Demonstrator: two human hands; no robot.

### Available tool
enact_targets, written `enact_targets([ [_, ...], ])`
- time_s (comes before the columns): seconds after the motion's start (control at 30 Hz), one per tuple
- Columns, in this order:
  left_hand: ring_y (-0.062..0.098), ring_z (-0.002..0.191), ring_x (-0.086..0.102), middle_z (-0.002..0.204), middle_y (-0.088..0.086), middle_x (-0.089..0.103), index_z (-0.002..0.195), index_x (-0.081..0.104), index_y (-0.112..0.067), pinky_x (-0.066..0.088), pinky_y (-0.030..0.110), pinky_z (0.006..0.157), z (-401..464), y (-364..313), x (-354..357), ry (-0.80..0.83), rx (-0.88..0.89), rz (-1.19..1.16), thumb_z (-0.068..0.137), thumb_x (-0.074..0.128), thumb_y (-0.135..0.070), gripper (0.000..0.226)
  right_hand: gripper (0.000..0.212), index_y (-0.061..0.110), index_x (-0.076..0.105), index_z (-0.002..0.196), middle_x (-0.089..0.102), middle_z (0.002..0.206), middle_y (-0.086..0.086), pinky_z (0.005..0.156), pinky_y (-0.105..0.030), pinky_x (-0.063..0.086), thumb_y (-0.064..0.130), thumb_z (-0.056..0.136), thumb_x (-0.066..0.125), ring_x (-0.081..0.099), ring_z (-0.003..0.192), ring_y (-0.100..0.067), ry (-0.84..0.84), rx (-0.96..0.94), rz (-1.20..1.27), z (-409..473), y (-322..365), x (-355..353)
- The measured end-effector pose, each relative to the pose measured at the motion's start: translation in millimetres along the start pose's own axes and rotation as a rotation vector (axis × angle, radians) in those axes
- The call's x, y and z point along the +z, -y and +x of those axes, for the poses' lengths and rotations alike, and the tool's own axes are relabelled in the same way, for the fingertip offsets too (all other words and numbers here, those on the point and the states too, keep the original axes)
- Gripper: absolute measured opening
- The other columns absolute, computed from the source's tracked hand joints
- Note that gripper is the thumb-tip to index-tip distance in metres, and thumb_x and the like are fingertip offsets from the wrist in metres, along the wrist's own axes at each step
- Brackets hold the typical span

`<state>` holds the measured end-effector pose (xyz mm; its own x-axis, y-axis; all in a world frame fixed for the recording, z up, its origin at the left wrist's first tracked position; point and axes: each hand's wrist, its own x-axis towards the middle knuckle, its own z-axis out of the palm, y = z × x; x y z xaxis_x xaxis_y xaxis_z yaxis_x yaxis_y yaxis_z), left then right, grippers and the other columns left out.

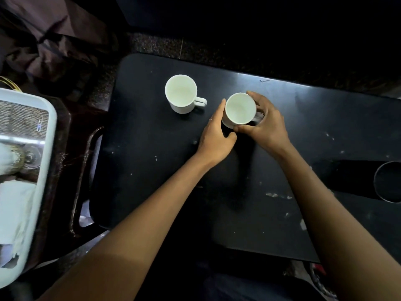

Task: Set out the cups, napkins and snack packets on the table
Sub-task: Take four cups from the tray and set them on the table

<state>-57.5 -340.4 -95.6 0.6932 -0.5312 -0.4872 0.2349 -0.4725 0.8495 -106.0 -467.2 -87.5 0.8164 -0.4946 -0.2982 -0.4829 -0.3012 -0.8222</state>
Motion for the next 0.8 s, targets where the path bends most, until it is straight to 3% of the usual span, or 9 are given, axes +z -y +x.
enact_targets([
  [0.1,0.013,0.144,0.025,0.156,0.001,0.029,0.152,0.015,-0.021,0.023,0.028,0.118,-2.7,3.8,3.0,-0.023,0.000,0.020,0.081,0.058,0.001,0.085,0.093,0.015,0.034,0.143,0.043,0.144,-0.004,0.101,-0.019,0.043,0.010,0.065,0.084,0.047,0.124,-0.011,0.018,0.010,0.021,-1.9,-5.7,-0.7],
  [0.17,0.011,0.145,0.021,0.157,-0.002,0.026,0.152,0.013,-0.023,0.020,0.027,0.118,-6.3,7.3,5.3,-0.042,-0.017,0.031,0.082,0.058,-0.003,0.085,0.098,0.018,0.027,0.146,0.034,0.149,-0.003,0.101,-0.013,0.038,0.011,0.066,0.083,0.042,0.124,-0.008,-0.023,0.041,0.027,-8.1,-10.8,-0.8],
  [0.23,0.010,0.146,0.019,0.158,-0.003,0.023,0.152,0.012,-0.024,0.020,0.030,0.119,-10.5,10.9,8.3,-0.034,-0.034,0.019,0.081,0.056,-0.002,0.087,0.096,0.019,0.023,0.147,0.030,0.151,0.001,0.106,-0.018,0.032,0.014,0.071,0.080,0.038,0.128,-0.009,-0.083,0.092,0.060,-18.4,-16.1,0.5],
  [0.33,0.008,0.147,0.015,0.160,-0.005,0.018,0.152,0.007,-0.024,0.017,0.028,0.120,-15.9,14.3,14.7,-0.011,-0.047,0.004,0.080,0.055,0.002,0.090,0.088,0.016,0.018,0.149,0.023,0.156,-0.001,0.118,-0.035,0.026,0.001,0.078,0.068,0.028,0.142,-0.014,-0.103,0.159,0.193,-34.2,-23.1,8.5],
  [0.4,0.007,0.147,0.014,0.160,-0.006,0.016,0.152,0.002,-0.027,0.016,0.021,0.115,-17.0,14.8,18.2,-0.004,-0.066,0.014,0.081,0.055,0.000,0.093,0.089,0.015,0.013,0.150,0.020,0.158,-0.003,0.120,-0.039,0.021,-0.007,0.078,0.061,0.021,0.145,-0.014,-0.073,0.178,0.234,-40.7,-25.3,16.2],
  [0.53,0.008,0.146,0.017,0.161,-0.006,0.015,0.151,-0.006,-0.031,0.018,0.020,0.113,-16.4,12.7,22.9,0.010,-0.079,0.057,0.081,0.053,-0.001,0.097,0.095,0.018,0.002,0.151,0.024,0.156,0.000,0.120,-0.033,0.019,-0.015,0.075,0.049,0.022,0.144,-0.010,-0.050,0.190,0.281,-41.6,-26.1,24.6],
  [0.67,0.011,0.147,0.016,0.161,-0.003,0.012,0.150,-0.010,-0.028,0.019,0.021,0.114,-12.8,11.7,25.1,0.037,-0.068,0.090,0.079,0.050,0.005,0.099,0.095,0.015,-0.001,0.151,0.038,0.133,0.012,0.109,-0.017,0.025,-0.016,0.074,0.046,0.034,0.127,0.001,-0.071,0.208,0.270,-33.2,-26.8,22.4],
  [0.8,0.011,0.147,0.017,0.161,-0.004,0.011,0.150,-0.010,-0.027,0.020,0.019,0.110,-8.7,11.1,25.6,0.046,-0.046,0.103,0.079,0.051,0.006,0.099,0.095,0.016,-0.003,0.150,0.038,0.136,0.008,0.118,-0.031,0.025,-0.015,0.076,0.047,0.032,0.132,-0.005,-0.057,0.220,0.246,-31.5,-25.8,18.3],
])
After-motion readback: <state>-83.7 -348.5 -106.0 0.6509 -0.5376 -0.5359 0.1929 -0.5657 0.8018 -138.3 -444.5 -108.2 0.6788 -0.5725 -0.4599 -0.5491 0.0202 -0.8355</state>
